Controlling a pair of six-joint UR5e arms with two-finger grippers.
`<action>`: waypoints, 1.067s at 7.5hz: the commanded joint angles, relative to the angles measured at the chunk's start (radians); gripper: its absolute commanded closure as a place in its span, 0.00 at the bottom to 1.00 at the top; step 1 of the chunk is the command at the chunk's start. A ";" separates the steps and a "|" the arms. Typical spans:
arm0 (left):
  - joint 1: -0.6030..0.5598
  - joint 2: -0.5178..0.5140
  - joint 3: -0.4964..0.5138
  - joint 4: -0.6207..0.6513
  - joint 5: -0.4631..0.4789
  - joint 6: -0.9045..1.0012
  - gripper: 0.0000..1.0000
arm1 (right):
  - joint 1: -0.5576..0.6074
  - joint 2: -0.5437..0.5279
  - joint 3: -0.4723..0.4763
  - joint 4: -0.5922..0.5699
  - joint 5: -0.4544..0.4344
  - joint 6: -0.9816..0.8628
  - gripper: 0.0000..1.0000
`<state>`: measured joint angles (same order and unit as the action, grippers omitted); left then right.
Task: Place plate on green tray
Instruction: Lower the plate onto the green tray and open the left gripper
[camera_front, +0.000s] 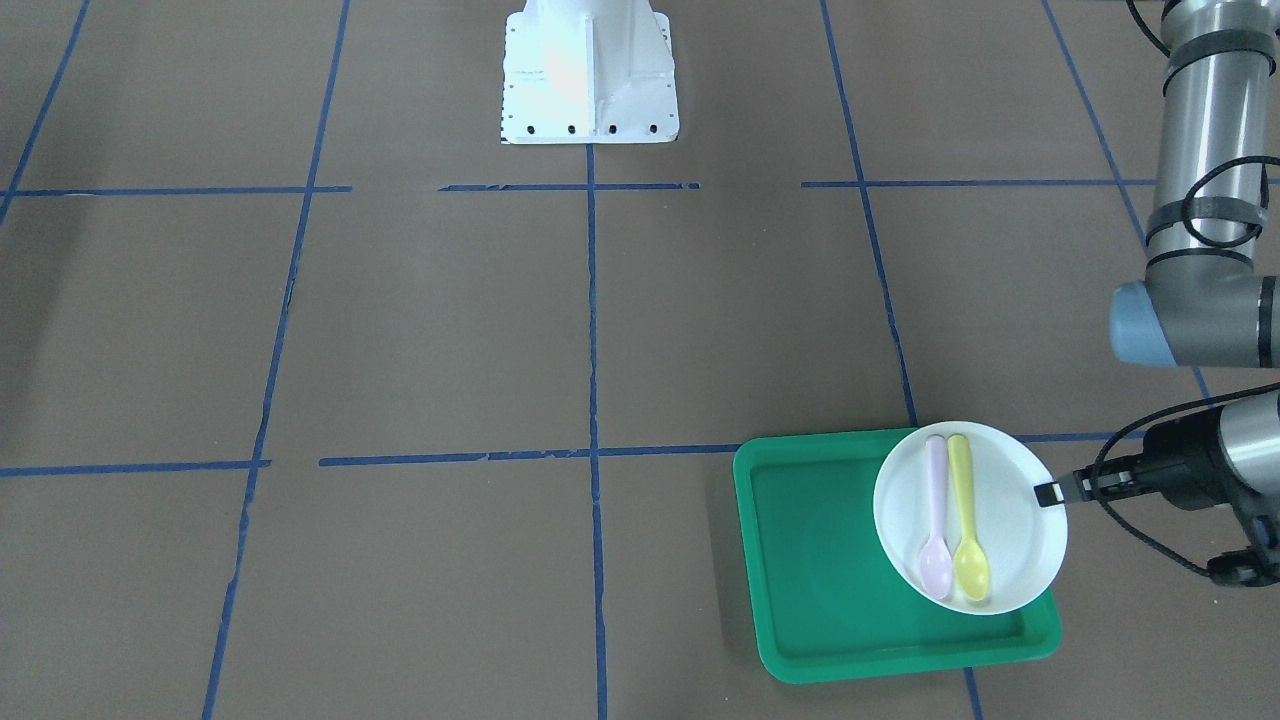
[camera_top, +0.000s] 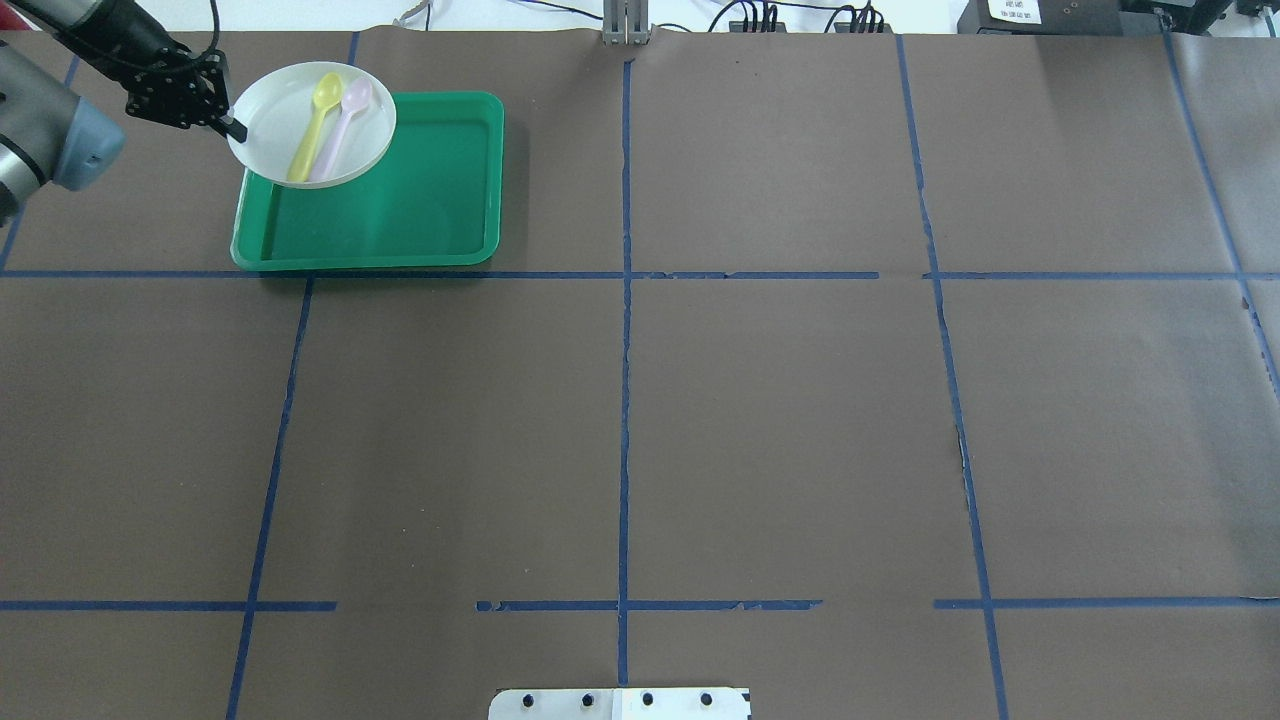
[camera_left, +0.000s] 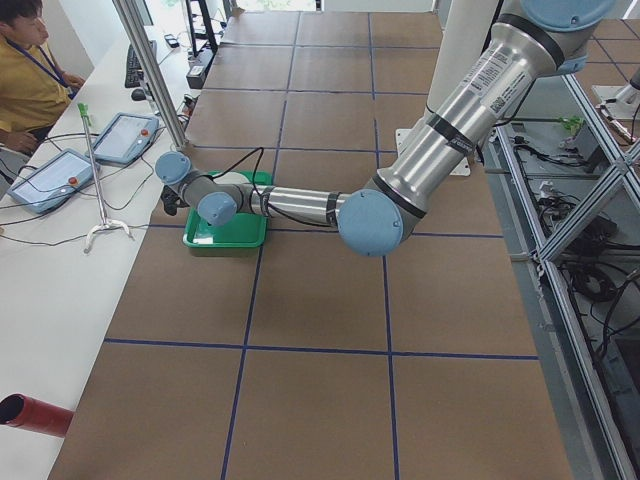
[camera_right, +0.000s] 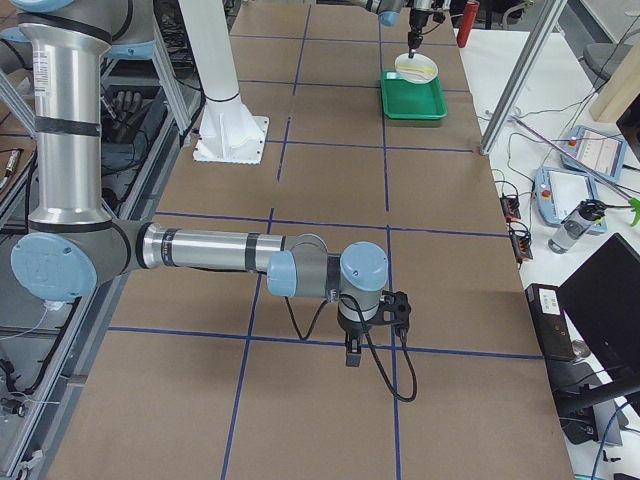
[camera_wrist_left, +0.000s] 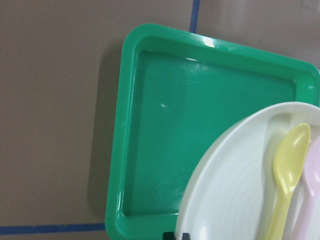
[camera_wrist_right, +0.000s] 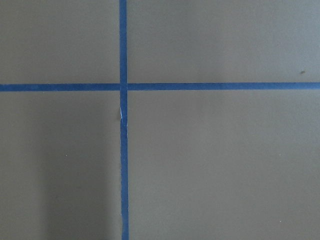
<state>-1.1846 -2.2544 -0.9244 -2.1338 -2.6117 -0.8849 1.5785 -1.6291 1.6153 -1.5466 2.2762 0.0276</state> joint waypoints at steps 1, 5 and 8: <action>0.054 -0.019 0.055 -0.095 0.075 -0.160 1.00 | 0.000 0.000 0.000 0.000 -0.001 0.000 0.00; 0.095 -0.024 0.088 -0.235 0.197 -0.342 1.00 | 0.000 -0.001 0.000 0.000 -0.001 0.000 0.00; 0.118 -0.011 0.073 -0.278 0.226 -0.339 0.01 | 0.000 0.000 0.000 0.000 0.000 0.000 0.00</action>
<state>-1.0700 -2.2720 -0.8429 -2.3948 -2.3925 -1.2250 1.5784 -1.6293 1.6153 -1.5463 2.2756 0.0276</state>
